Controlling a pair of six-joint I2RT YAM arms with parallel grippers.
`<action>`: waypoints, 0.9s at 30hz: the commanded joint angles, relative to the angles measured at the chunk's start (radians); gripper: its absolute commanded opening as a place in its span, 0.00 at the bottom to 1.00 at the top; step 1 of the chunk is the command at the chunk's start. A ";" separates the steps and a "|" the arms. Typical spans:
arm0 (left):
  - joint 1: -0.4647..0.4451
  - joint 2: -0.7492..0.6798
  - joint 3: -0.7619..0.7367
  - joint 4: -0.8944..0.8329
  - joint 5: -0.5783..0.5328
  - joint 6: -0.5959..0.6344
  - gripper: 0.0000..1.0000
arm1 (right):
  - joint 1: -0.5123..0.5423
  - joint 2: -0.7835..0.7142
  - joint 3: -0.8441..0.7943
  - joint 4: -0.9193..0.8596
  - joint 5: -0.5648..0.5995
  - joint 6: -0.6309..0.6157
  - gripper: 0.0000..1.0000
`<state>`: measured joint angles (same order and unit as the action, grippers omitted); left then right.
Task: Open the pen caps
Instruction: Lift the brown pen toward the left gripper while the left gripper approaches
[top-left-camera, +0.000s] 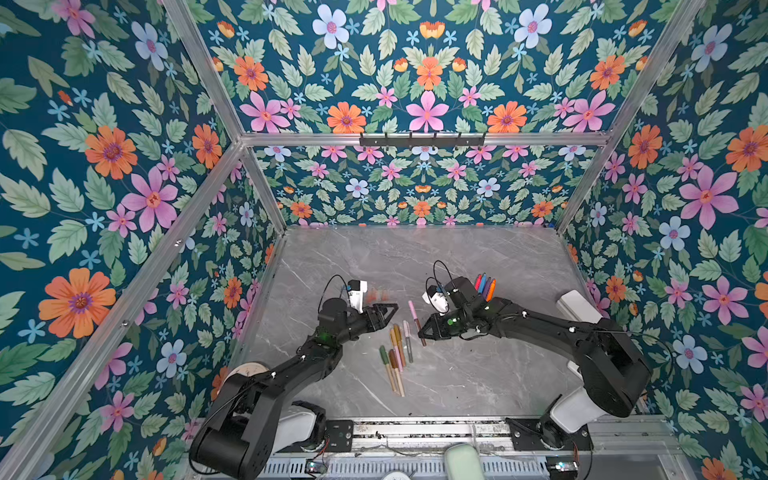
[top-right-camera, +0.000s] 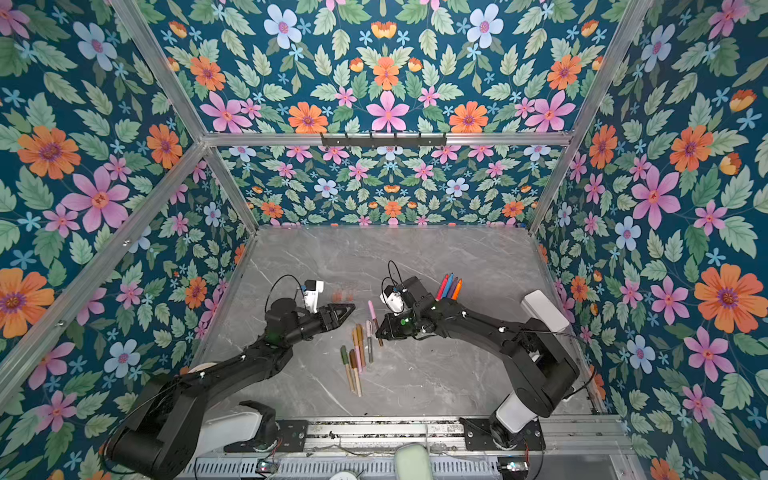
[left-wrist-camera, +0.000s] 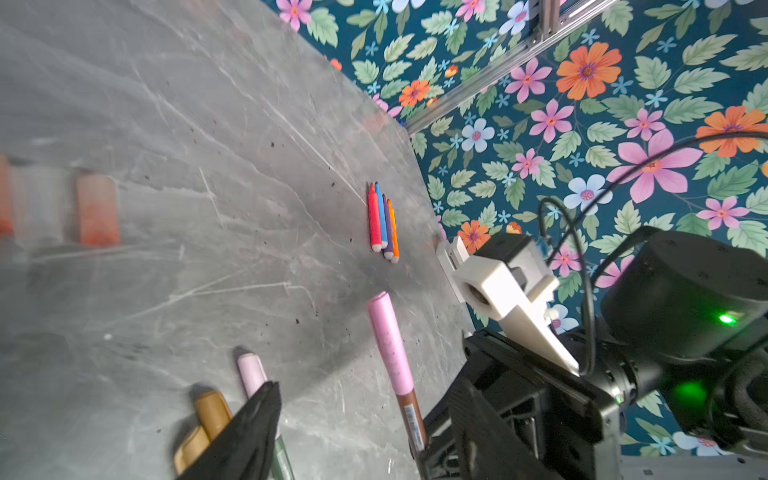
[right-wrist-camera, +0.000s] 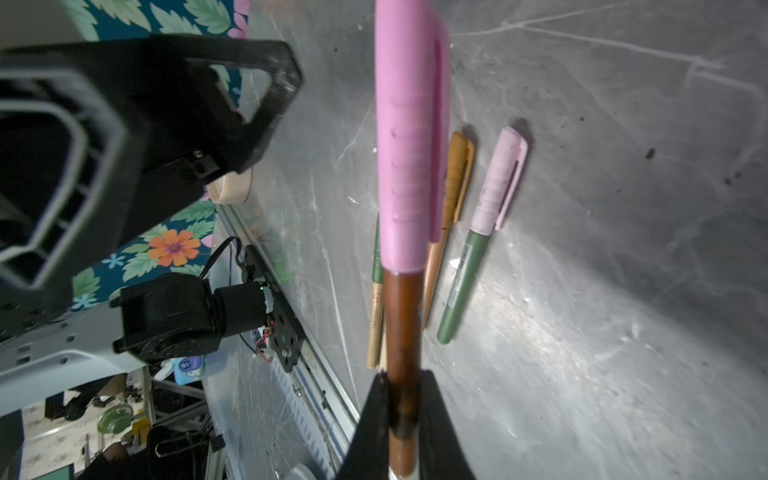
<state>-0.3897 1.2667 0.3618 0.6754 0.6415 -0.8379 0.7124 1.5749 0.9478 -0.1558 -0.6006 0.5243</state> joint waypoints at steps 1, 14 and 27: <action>-0.029 0.052 0.019 0.082 0.032 -0.075 0.65 | 0.001 -0.007 -0.008 0.062 -0.050 0.009 0.00; -0.083 0.207 0.092 0.209 0.049 -0.161 0.48 | 0.007 -0.007 0.015 -0.029 -0.030 -0.044 0.00; -0.086 0.226 0.095 0.228 0.072 -0.174 0.39 | 0.022 0.000 0.043 -0.081 0.000 -0.069 0.00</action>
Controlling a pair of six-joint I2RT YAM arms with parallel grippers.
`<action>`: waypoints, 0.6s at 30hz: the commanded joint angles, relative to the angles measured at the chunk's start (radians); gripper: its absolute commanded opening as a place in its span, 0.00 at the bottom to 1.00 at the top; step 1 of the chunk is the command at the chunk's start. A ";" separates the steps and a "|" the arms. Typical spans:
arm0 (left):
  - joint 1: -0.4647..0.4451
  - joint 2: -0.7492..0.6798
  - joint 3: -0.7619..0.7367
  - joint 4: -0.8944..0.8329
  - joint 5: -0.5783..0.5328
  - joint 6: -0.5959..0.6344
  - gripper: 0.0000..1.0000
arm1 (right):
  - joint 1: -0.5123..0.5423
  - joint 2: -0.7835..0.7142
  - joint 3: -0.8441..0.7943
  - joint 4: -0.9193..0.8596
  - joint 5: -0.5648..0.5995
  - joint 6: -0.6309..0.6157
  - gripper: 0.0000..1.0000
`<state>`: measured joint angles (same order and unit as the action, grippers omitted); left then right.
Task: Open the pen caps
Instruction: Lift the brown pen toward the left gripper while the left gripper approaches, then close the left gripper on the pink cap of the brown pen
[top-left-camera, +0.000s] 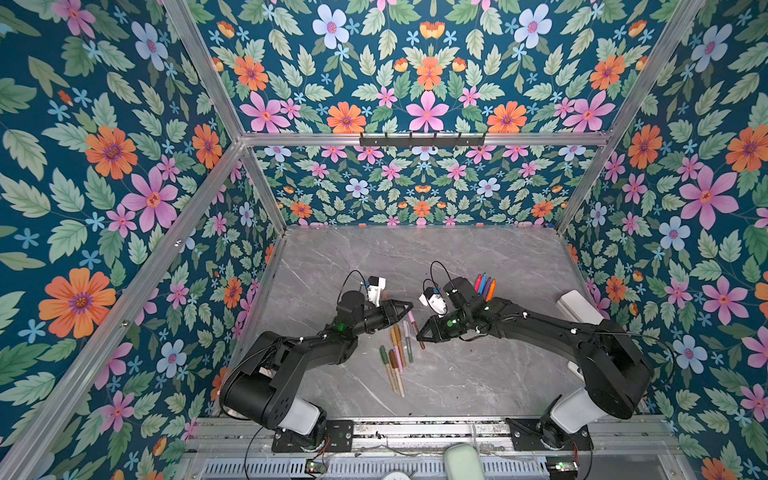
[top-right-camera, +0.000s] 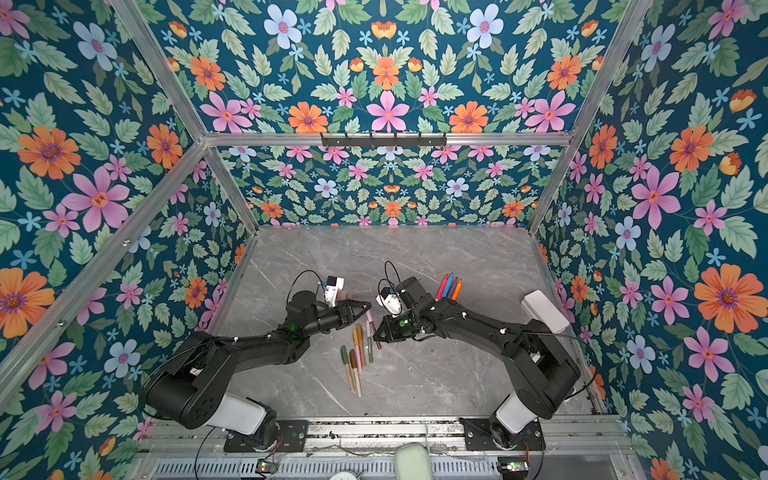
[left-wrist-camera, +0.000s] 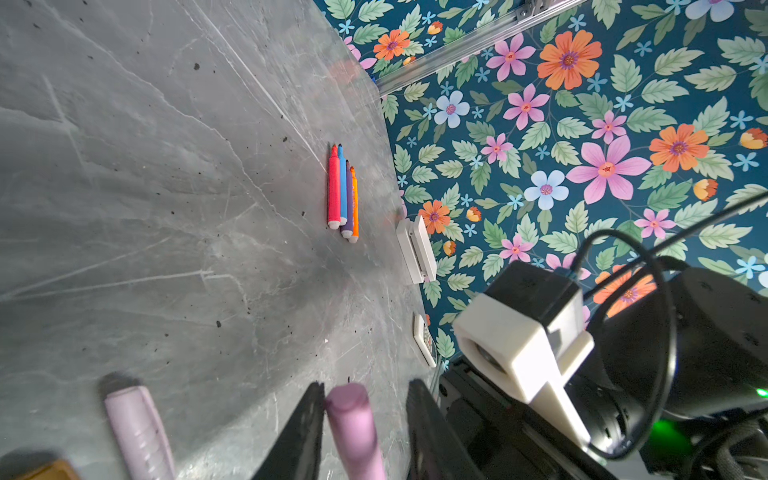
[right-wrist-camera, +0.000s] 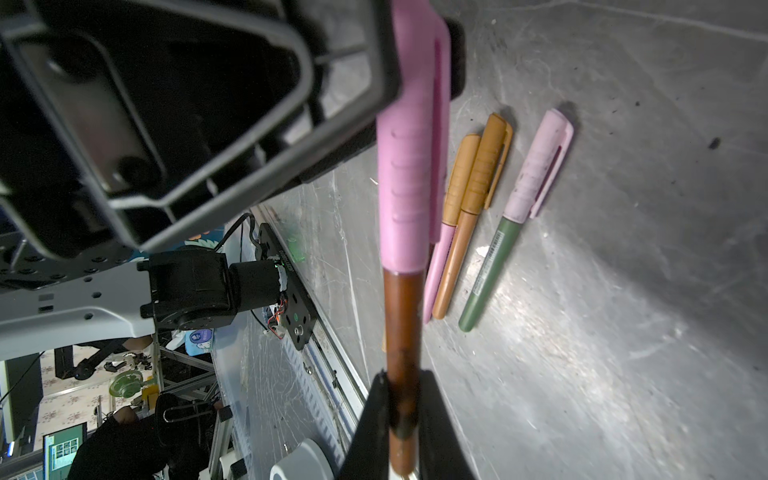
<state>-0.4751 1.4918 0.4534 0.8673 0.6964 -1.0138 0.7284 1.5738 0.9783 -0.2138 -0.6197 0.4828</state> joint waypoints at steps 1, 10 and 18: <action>-0.002 0.001 0.002 0.038 0.021 0.000 0.39 | 0.007 0.003 0.017 -0.032 0.028 -0.030 0.00; -0.007 -0.001 0.006 0.036 0.041 -0.004 0.28 | 0.009 0.002 0.027 -0.046 0.044 -0.036 0.00; -0.013 0.019 0.013 0.090 0.081 -0.030 0.11 | 0.009 -0.009 0.019 -0.059 0.085 -0.043 0.00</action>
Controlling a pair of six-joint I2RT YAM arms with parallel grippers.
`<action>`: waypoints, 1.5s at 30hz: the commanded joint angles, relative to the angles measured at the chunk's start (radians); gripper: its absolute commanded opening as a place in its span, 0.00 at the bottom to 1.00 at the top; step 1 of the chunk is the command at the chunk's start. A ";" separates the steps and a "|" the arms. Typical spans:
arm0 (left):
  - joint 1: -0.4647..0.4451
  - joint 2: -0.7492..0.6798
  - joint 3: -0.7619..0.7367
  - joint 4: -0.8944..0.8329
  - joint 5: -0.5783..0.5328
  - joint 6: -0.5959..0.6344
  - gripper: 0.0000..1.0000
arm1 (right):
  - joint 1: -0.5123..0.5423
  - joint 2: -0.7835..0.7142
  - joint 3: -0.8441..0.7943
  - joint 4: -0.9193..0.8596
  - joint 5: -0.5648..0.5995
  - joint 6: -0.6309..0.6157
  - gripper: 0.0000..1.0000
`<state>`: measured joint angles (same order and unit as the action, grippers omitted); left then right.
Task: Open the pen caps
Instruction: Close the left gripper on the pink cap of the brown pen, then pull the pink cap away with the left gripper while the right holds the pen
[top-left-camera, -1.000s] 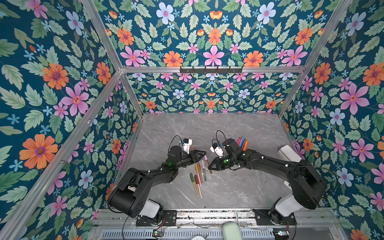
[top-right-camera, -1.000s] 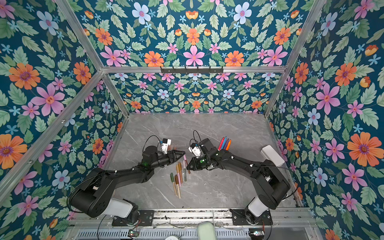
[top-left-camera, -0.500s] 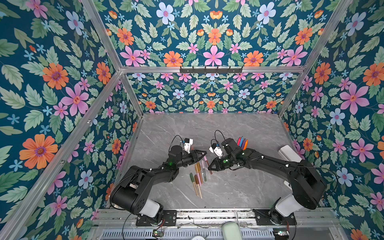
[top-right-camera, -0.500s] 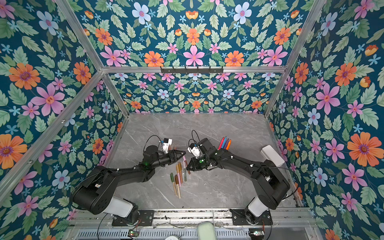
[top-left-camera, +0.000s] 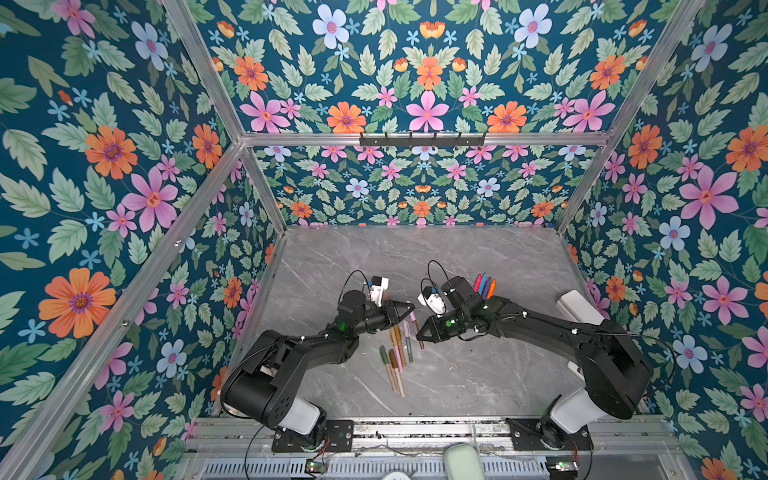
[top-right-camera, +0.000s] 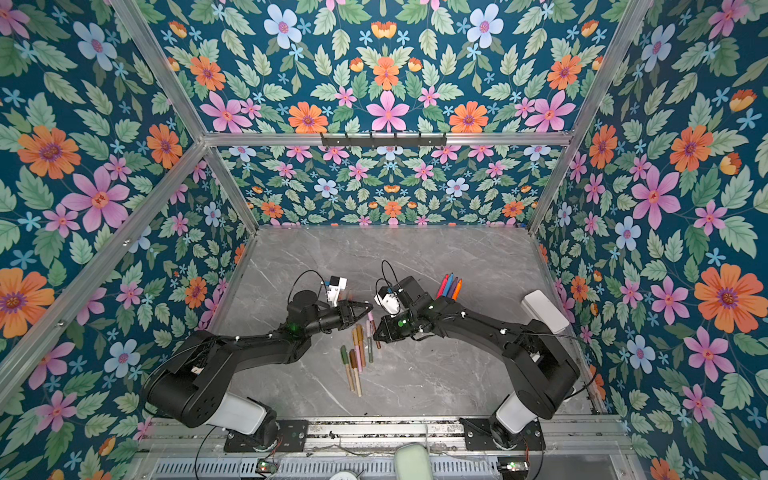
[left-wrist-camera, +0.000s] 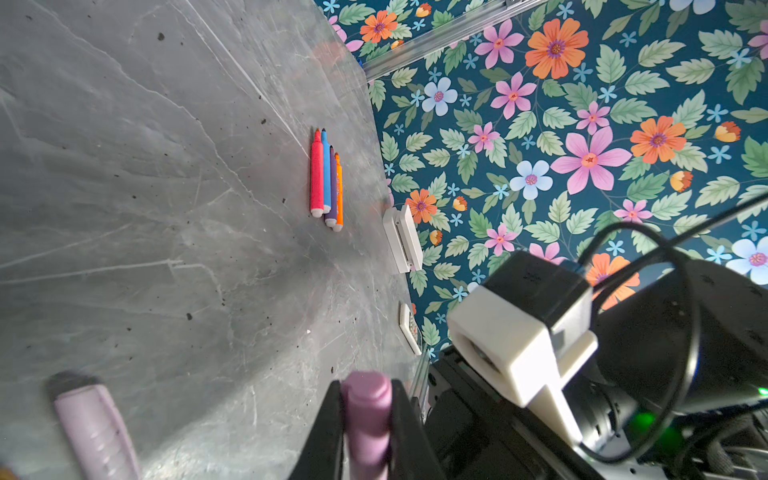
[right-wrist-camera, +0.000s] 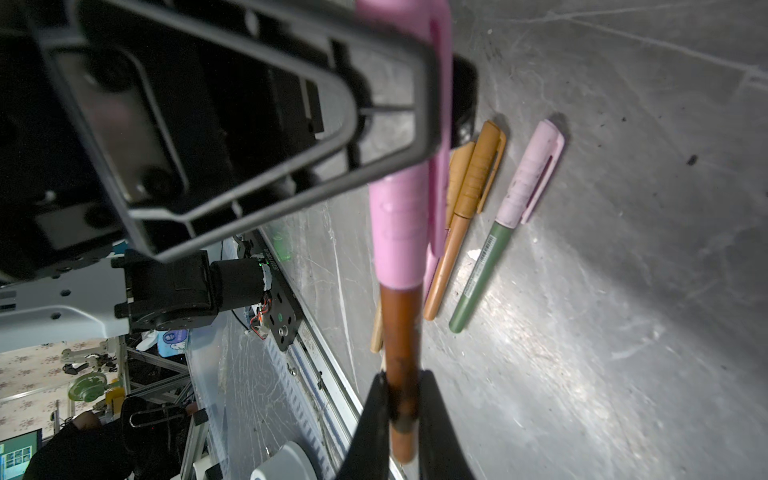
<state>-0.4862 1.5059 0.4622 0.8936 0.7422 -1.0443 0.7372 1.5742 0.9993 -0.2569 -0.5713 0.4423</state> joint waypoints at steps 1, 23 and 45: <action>-0.002 0.009 0.004 0.074 0.041 -0.006 0.09 | 0.001 -0.011 -0.003 -0.019 0.044 -0.002 0.00; -0.002 0.139 -0.054 0.528 0.082 -0.255 0.00 | 0.022 -0.011 -0.021 0.029 0.086 0.023 0.00; 0.266 -0.034 0.238 -0.239 0.029 0.183 0.00 | 0.106 -0.032 -0.076 0.026 0.183 0.036 0.00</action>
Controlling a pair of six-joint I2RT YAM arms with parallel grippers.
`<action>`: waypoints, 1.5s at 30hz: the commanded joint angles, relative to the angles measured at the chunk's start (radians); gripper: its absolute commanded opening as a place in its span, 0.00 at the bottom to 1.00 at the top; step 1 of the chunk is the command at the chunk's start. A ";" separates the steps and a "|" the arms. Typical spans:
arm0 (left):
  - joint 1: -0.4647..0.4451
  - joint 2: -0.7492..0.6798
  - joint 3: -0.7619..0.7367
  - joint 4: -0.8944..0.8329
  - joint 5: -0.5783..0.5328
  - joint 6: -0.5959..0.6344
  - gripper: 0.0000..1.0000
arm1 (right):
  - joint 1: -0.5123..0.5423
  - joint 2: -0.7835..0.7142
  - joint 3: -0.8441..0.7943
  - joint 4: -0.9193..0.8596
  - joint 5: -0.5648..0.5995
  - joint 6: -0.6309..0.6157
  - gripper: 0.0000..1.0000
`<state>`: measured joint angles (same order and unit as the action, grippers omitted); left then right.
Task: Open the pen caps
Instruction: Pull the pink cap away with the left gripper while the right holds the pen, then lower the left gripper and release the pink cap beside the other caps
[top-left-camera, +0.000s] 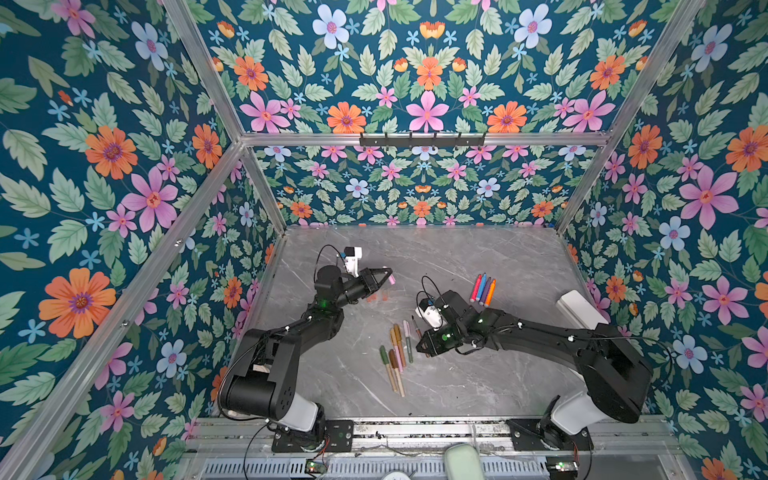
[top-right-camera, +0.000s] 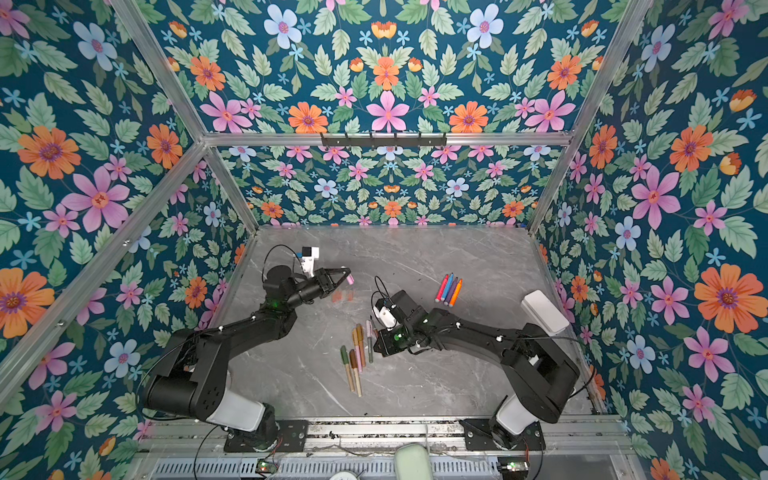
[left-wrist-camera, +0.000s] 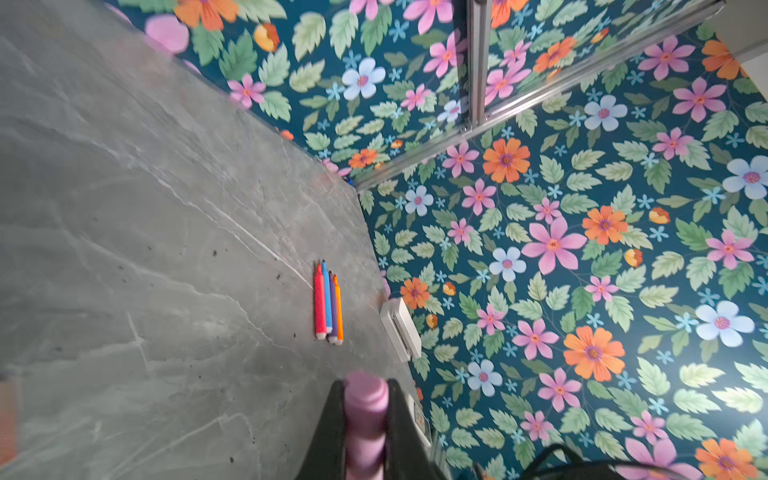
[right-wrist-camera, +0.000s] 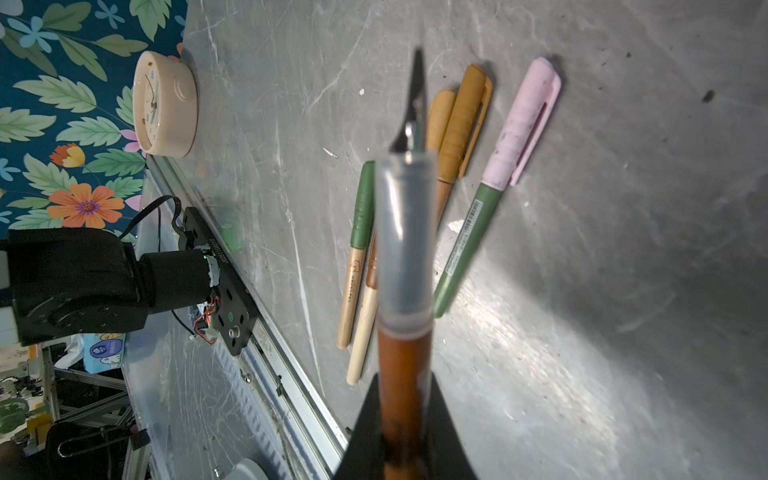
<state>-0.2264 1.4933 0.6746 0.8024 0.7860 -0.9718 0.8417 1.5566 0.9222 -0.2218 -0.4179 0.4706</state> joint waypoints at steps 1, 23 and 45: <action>0.009 -0.038 0.051 -0.286 -0.060 0.191 0.00 | 0.002 -0.019 0.003 -0.015 0.039 0.006 0.00; 0.045 0.182 0.177 -0.812 -0.606 0.596 0.00 | 0.001 -0.028 -0.002 -0.063 0.094 -0.010 0.00; 0.048 0.265 0.212 -0.739 -0.457 0.562 0.34 | 0.001 -0.050 0.033 -0.127 0.125 -0.042 0.00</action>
<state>-0.1787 1.7596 0.8833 0.0471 0.2996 -0.3950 0.8421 1.5127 0.9497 -0.3370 -0.3099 0.4419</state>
